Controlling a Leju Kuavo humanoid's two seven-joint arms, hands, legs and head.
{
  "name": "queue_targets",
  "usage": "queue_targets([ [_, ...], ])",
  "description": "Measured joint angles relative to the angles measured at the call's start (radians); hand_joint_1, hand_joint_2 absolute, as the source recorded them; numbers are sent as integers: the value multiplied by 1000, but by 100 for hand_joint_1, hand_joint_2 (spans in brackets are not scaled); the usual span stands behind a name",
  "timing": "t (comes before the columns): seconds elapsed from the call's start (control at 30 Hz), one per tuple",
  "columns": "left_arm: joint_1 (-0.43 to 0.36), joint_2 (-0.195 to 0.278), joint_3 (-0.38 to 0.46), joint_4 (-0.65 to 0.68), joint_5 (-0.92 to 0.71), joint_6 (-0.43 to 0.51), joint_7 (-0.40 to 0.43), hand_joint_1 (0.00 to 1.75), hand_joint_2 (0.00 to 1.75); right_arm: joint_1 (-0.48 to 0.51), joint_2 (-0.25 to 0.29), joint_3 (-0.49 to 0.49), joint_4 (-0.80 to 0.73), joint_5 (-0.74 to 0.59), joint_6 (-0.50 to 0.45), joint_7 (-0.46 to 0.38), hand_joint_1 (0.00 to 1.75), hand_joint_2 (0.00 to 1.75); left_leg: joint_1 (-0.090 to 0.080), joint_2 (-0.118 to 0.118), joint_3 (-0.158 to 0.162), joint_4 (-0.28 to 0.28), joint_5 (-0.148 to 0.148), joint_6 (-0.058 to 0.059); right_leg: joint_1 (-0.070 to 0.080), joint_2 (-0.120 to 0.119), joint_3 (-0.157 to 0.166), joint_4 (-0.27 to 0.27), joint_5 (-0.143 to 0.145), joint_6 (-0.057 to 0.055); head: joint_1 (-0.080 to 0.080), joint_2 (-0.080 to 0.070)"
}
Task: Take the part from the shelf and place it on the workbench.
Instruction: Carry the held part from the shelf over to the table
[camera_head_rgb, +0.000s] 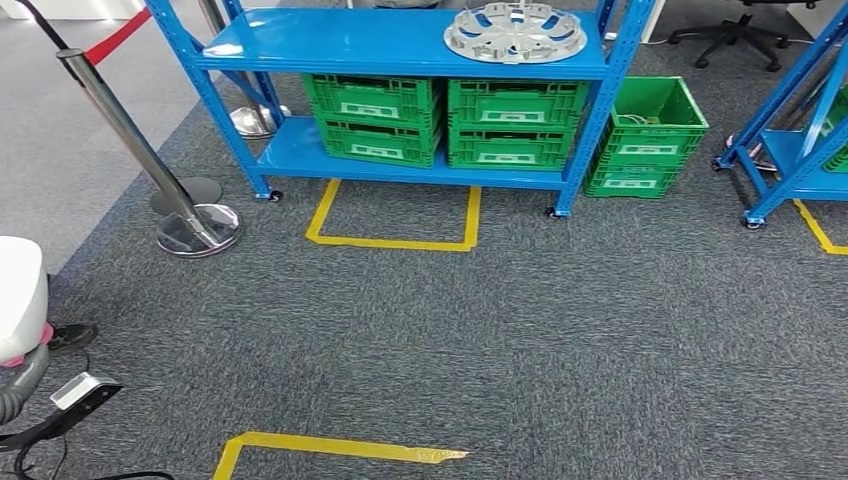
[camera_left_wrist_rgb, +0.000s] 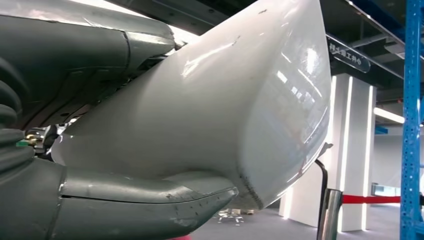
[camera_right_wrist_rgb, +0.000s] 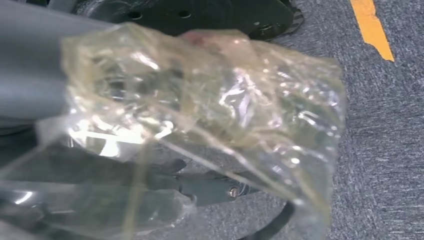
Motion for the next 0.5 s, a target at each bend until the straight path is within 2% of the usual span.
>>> queue_targets([
  [0.5, 2, 0, 0, 0, 0, -1, 0, 175, 175, 2, 0, 2, -5, 5, -2, 4, 0, 0, 0, 0, -5, 4, 0, 0, -1, 0, -3, 0, 2, 3, 0, 0],
])
